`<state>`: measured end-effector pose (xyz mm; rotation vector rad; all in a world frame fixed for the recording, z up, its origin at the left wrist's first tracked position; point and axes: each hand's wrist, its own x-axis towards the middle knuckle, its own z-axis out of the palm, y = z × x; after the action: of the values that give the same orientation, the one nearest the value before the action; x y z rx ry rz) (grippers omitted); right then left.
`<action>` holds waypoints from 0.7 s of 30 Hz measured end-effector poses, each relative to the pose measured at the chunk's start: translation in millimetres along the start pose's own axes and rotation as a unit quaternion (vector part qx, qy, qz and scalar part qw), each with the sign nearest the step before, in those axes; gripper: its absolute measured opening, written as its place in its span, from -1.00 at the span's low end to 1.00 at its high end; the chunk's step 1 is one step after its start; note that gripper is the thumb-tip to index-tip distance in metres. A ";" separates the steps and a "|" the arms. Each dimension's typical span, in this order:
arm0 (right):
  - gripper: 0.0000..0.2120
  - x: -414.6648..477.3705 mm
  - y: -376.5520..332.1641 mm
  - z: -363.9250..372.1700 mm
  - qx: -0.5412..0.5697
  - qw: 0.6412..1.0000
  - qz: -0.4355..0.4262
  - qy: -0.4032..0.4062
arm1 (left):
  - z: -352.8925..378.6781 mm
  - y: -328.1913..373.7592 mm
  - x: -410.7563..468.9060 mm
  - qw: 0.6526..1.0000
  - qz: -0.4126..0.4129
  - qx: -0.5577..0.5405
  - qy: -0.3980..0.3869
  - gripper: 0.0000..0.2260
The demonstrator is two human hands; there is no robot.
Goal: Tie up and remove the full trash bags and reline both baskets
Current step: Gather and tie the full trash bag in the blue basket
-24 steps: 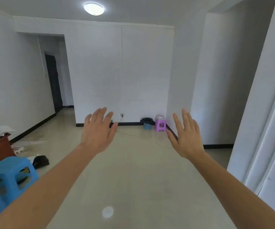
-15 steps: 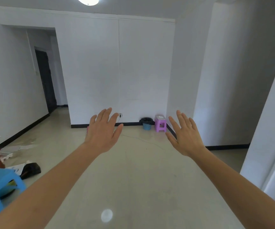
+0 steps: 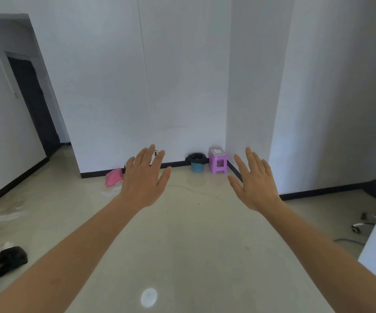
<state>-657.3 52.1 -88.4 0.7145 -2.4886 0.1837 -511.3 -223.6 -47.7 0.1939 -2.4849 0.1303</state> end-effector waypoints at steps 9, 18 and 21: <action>-0.29 219.6 60.2 121.8 0.029 0.998 0.002 -0.046 | 139.5 -29.2 189.5 1.000 -0.014 -0.006 -0.023 -0.45; -0.25 405.3 51.6 290.9 0.024 0.996 -0.052 -0.075 | 319.8 -118.6 334.2 0.996 -0.031 0.014 -0.077 -0.43; -0.30 484.4 50.1 349.1 0.023 0.994 -0.057 -0.095 | 379.0 -147.0 401.8 0.994 -0.032 0.007 -0.106 -0.39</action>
<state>-1190.8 -218.4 -124.1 0.9303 -2.6193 0.1358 -1027.1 -464.6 -98.0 0.3080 -2.6857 0.1039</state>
